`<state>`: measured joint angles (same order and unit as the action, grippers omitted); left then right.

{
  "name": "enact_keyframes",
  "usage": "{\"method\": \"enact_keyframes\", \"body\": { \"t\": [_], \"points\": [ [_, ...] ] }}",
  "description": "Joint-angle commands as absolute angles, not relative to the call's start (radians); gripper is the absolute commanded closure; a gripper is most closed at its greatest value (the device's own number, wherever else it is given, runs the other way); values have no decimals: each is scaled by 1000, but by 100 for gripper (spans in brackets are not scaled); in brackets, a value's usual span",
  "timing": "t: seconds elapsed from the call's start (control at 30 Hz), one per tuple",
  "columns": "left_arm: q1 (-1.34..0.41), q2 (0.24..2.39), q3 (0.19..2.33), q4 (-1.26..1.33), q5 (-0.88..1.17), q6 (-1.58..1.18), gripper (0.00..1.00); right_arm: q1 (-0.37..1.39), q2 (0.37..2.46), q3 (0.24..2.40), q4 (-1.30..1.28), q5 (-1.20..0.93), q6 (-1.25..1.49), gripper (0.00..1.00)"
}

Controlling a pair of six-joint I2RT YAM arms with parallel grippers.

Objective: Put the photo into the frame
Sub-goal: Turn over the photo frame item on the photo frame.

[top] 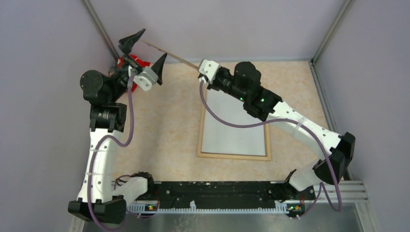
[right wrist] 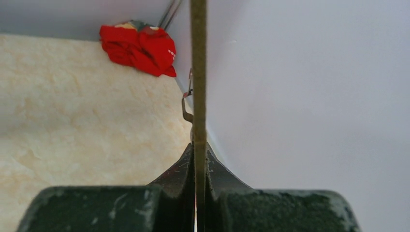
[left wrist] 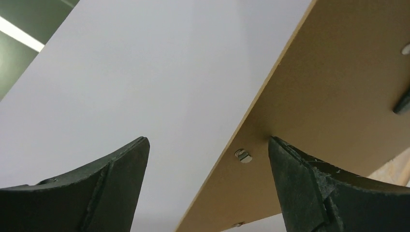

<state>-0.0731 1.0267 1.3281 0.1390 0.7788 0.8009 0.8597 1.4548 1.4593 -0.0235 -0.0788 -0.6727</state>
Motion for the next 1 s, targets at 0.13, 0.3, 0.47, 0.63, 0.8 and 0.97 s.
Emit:
{"method": "enact_keyframes", "body": {
  "t": [0.13,0.3,0.47,0.63,0.8,0.97],
  "points": [
    [-54,1138,1542,199,580,472,2,761,1533,1810,-133,-80,-260,100],
    [-51,1178,1601,79,517,416,2,676,1559,1944,-318,-159,-75,100],
    [-49,1180,1579,117,481,351,2,626,1557,1989,-459,-228,42,100],
    [-50,1272,1703,-219,602,331,2,491,1577,2060,-668,-358,266,100],
    [-51,1436,1848,-643,663,384,2,286,1499,1815,-609,-601,484,100],
    [-53,1487,1743,-774,664,382,1,138,1411,1508,-440,-781,662,100]
  ]
}}
